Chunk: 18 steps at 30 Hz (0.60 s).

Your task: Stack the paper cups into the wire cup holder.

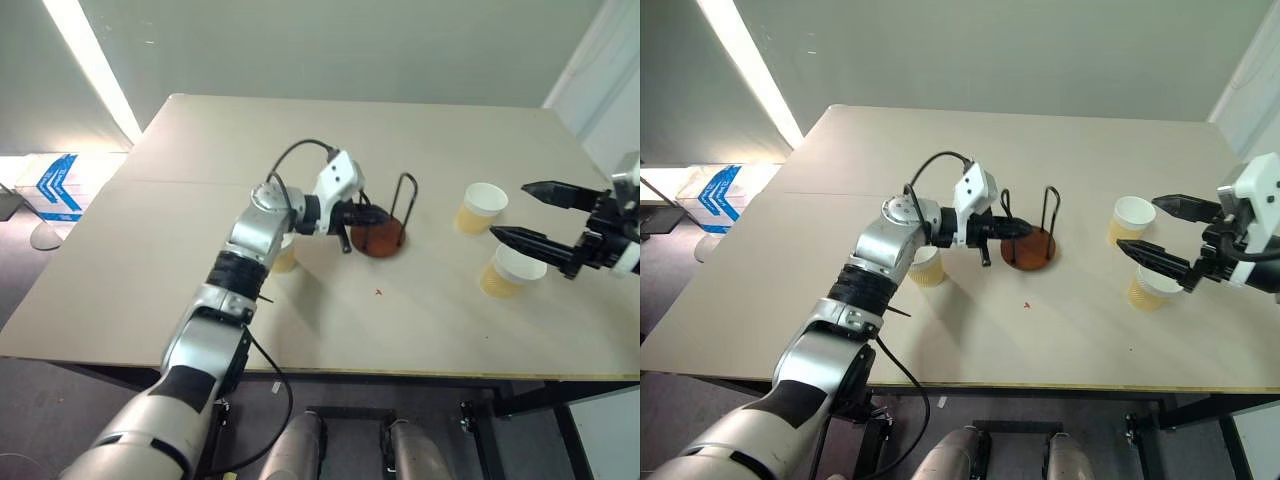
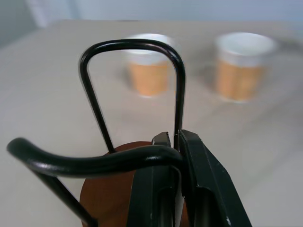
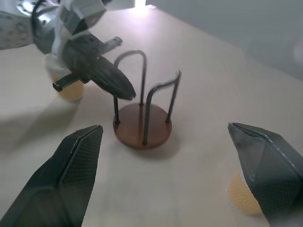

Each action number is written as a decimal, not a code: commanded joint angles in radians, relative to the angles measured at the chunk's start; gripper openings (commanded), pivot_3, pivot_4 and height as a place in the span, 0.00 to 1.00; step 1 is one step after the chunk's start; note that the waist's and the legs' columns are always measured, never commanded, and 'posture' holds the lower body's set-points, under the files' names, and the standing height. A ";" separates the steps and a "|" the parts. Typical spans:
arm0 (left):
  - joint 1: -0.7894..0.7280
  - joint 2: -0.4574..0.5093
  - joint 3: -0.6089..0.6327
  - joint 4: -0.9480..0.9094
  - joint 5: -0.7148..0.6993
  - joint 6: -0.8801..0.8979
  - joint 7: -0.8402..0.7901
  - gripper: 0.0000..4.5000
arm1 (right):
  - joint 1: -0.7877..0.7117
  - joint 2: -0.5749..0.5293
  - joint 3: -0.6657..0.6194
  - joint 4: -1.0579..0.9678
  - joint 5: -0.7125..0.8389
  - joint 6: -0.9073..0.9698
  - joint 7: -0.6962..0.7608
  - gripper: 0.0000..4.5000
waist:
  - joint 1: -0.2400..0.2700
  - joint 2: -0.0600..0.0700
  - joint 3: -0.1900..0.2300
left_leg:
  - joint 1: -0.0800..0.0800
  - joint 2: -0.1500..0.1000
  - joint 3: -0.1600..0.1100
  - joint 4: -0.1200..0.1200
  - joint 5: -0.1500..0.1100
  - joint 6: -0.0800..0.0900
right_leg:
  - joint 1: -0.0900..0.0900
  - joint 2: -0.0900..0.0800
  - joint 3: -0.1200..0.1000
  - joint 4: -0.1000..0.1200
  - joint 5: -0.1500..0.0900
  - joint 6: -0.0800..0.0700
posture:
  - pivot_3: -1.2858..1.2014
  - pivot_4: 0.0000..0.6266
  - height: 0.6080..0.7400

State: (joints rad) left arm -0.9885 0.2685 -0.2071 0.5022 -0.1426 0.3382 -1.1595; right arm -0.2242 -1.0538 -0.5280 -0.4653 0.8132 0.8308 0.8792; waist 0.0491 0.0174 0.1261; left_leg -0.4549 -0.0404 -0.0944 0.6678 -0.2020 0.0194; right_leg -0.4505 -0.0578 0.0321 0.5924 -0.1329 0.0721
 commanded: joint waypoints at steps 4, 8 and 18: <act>0.085 0.047 -0.063 -0.267 -0.076 0.108 -0.126 0.01 | 0.050 -0.072 -0.140 -0.078 0.112 0.049 0.101 1.00 | -0.001 0.000 0.000 | 0.001 0.000 0.000 0.000 -0.003 0.004 | 0.000 0.000 0.000 0.001 0.000 0.000 | 0.52 0.24 1.00; 0.121 0.071 -0.095 -0.308 -0.069 0.119 -0.139 0.01 | 0.066 -0.076 -0.135 -0.112 0.144 0.061 0.097 1.00 | -0.003 0.000 0.000 | 0.003 0.000 0.000 0.000 -0.005 0.008 | 0.001 0.000 0.000 0.001 -0.005 -0.004 | 0.52 0.24 1.00; 0.197 0.130 -0.194 -0.337 0.024 0.052 -0.114 0.01 | 0.035 -0.069 -0.056 -0.099 0.115 0.024 0.055 1.00 | -0.005 0.001 -0.001 | 0.004 0.001 0.000 0.003 -0.003 0.009 | 0.004 0.000 0.001 0.001 -0.006 0.000 | 0.52 0.24 1.00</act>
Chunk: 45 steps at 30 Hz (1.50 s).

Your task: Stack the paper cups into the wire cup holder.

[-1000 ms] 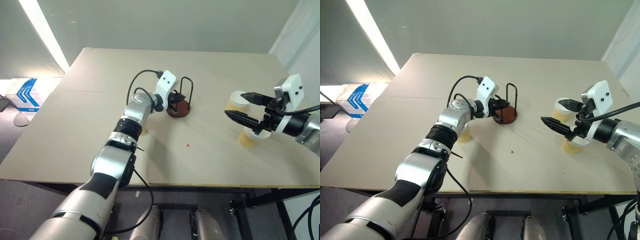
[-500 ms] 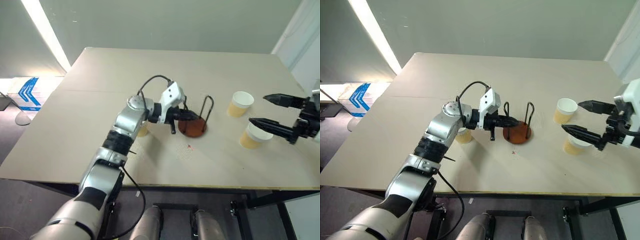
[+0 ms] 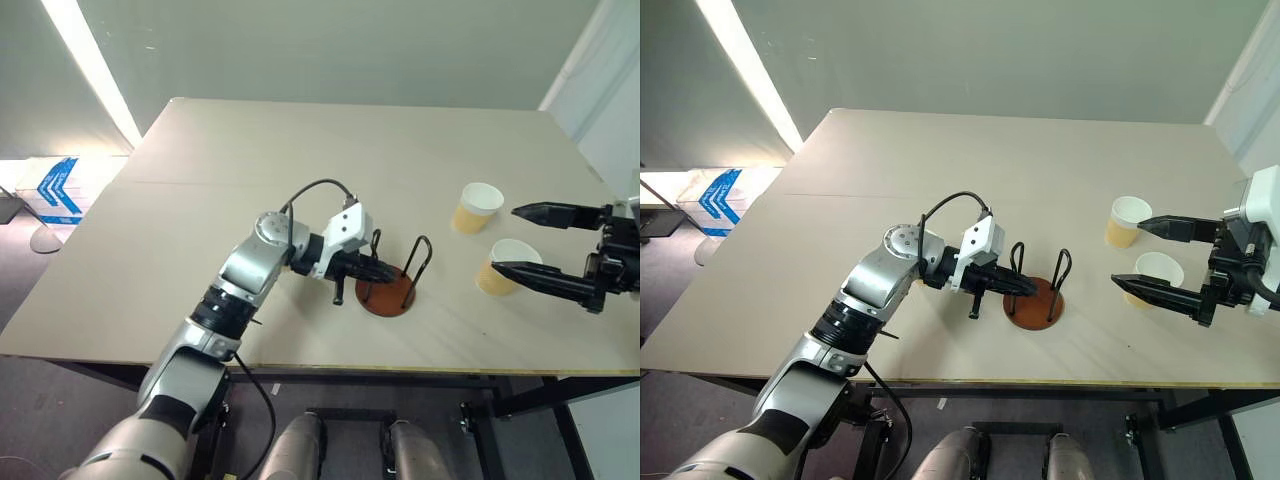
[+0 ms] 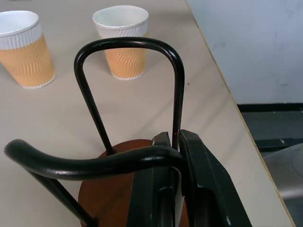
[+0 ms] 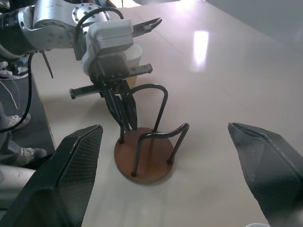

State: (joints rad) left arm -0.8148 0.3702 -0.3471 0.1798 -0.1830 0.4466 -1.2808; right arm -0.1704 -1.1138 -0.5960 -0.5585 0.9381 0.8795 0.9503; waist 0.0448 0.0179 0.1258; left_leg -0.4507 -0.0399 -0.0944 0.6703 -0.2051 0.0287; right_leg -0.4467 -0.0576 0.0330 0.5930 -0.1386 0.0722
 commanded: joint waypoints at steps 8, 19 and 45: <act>0.036 0.069 -0.068 -0.014 0.105 -0.114 0.017 0.58 | -0.019 -0.017 0.058 0.006 -0.043 -0.042 -0.017 1.00 | -0.002 0.000 -0.001 | 0.001 0.000 -0.001 0.000 0.000 0.000 | 0.001 0.000 0.000 0.000 0.000 0.000 | 0.52 0.24 1.00; 0.036 0.133 -0.004 -0.049 0.089 -0.126 0.035 0.99 | 0.004 -0.039 0.058 0.023 -0.099 -0.045 0.008 1.00 | -0.003 0.000 -0.001 | -0.001 0.000 -0.001 -0.001 -0.004 0.000 | 0.000 0.000 0.000 0.000 0.001 -0.008 | 0.52 0.24 1.00; -0.048 0.235 0.192 -0.104 -0.145 -0.025 -0.036 0.99 | -0.012 -0.185 0.460 0.261 -0.576 -0.338 0.137 1.00 | -0.009 0.001 -0.001 | -0.001 0.000 -0.001 0.000 -0.007 0.000 | -0.001 0.000 -0.001 0.000 0.004 -0.001 | 0.52 0.24 1.00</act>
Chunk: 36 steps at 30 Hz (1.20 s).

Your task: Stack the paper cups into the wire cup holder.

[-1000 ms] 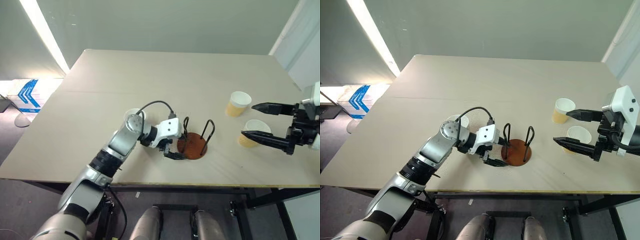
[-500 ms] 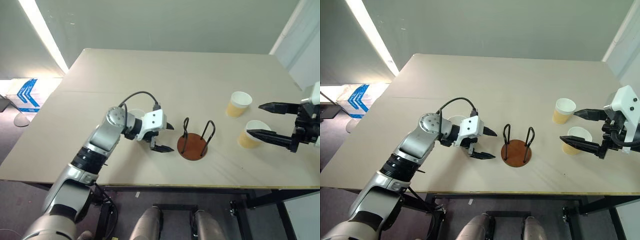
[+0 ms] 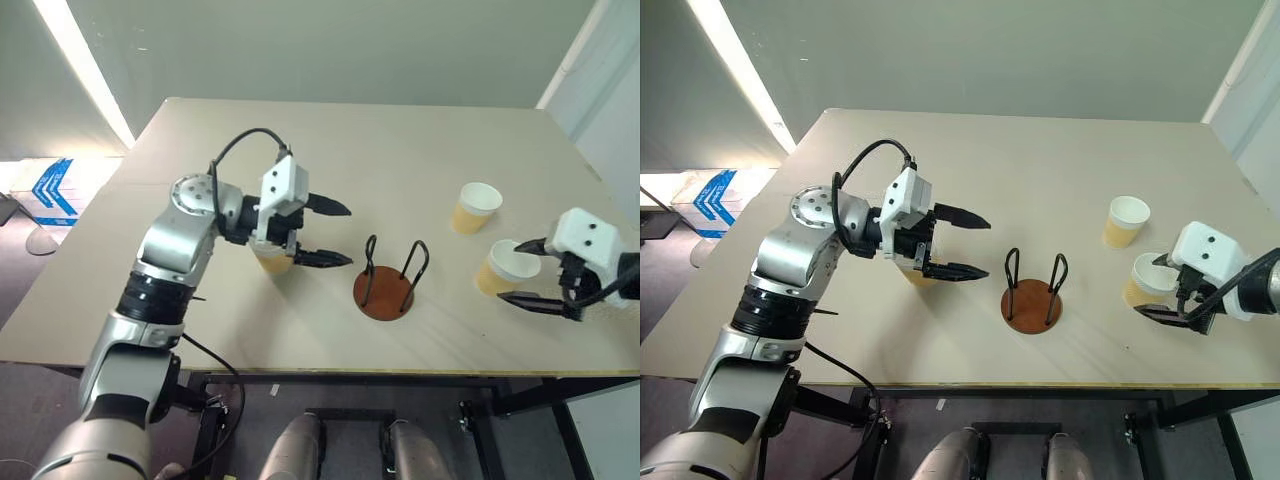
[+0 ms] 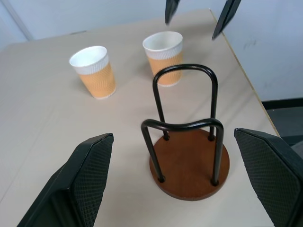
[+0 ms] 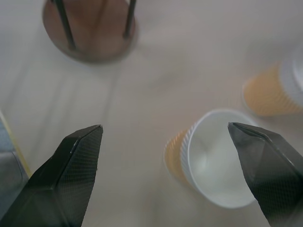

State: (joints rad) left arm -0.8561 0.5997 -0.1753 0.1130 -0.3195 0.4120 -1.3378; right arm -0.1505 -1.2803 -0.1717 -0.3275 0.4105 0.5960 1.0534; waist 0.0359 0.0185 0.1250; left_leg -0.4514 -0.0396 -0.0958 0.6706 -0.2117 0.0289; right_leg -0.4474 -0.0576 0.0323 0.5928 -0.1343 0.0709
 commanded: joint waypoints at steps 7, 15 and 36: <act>0.017 0.015 0.013 -0.065 -0.003 0.025 0.049 0.99 | -0.124 0.002 0.161 0.164 -0.171 -0.171 0.103 1.00 | -0.001 0.000 0.000 | 0.000 0.000 0.000 0.001 -0.001 0.001 | 0.000 0.000 0.000 0.000 0.000 0.001 | 0.52 0.24 1.00; 0.030 0.033 0.010 -0.087 -0.016 0.030 0.031 1.00 | -0.257 0.068 0.272 0.281 -0.275 -0.256 0.156 0.50 | -0.005 0.000 0.000 | 0.001 0.001 0.000 0.001 0.000 0.002 | 0.001 0.000 -0.001 0.000 0.001 -0.001 | 0.52 0.24 1.00; 0.094 0.141 0.087 -0.113 -0.054 0.038 0.026 1.00 | -0.529 -0.075 0.043 -0.175 0.185 0.140 0.301 0.01 | -0.009 0.000 0.000 | 0.000 0.001 -0.002 -0.003 -0.002 -0.003 | -0.001 0.001 -0.002 0.001 -0.009 -0.016 | 0.52 0.24 1.00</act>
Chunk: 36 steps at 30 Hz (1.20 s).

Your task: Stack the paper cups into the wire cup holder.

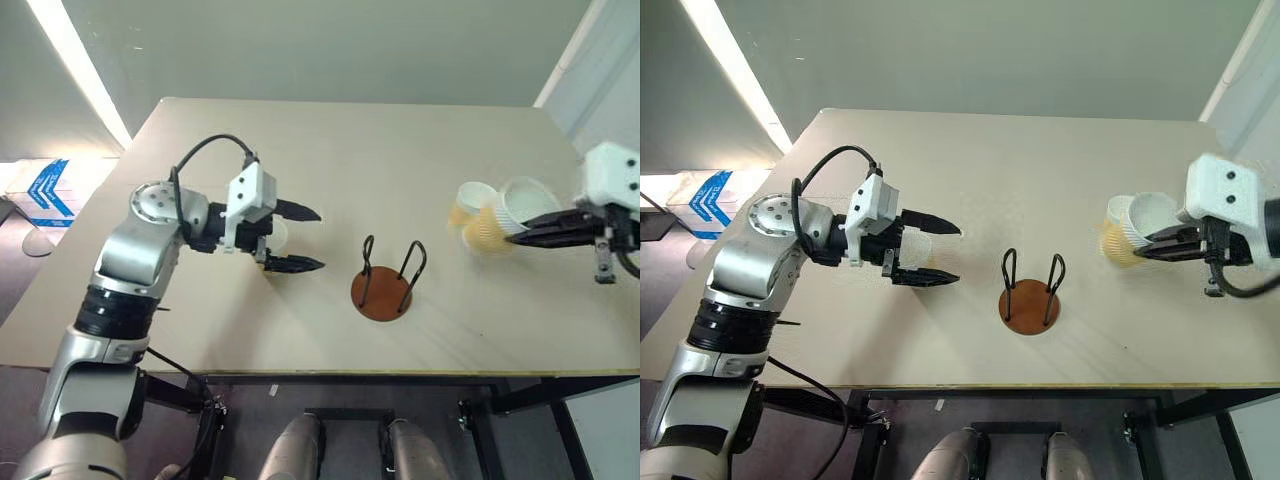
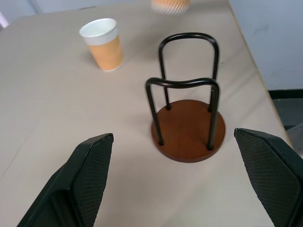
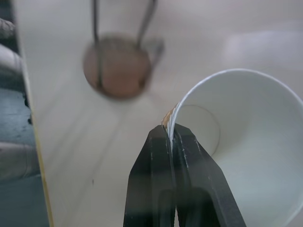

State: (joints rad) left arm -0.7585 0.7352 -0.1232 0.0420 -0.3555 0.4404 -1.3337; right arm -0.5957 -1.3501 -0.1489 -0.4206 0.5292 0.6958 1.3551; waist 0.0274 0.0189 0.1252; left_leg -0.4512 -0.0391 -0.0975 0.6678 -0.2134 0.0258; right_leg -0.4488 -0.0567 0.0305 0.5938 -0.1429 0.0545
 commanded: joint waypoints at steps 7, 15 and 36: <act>-0.019 -0.011 0.016 -0.050 -0.016 0.013 0.040 1.00 | -0.364 0.143 0.313 -0.079 -0.051 -0.015 0.038 0.01 | -0.006 0.000 0.000 | 0.000 0.000 0.000 0.000 0.001 0.001 | -0.002 0.000 0.000 0.002 0.000 0.000 | 0.52 0.24 1.00; -0.015 -0.006 0.014 -0.069 -0.015 0.014 0.040 1.00 | -0.406 0.227 0.441 0.008 -0.205 -0.143 0.103 0.01 | -0.004 0.000 0.000 | -0.001 0.000 -0.002 0.000 0.002 0.001 | -0.002 0.000 -0.001 0.003 0.000 -0.001 | 0.52 0.24 1.00; -0.013 -0.003 0.003 -0.082 -0.004 0.011 0.052 1.00 | -0.378 0.368 0.462 0.073 -0.401 -0.263 0.058 0.74 | -0.006 0.000 0.000 | 0.001 0.000 -0.002 0.000 0.006 -0.003 | -0.004 0.000 -0.002 0.010 0.002 -0.006 | 0.52 0.24 1.00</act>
State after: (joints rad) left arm -0.7598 0.7225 -0.1307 -0.0017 -0.3615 0.4633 -1.2844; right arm -0.9709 -0.9870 0.3627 -0.3449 0.1420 0.4422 1.4480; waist 0.0215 0.0188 0.1252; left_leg -0.4500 -0.0386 -0.1001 0.6676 -0.2078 0.0229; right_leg -0.4527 -0.0571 0.0289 0.6036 -0.1414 0.0484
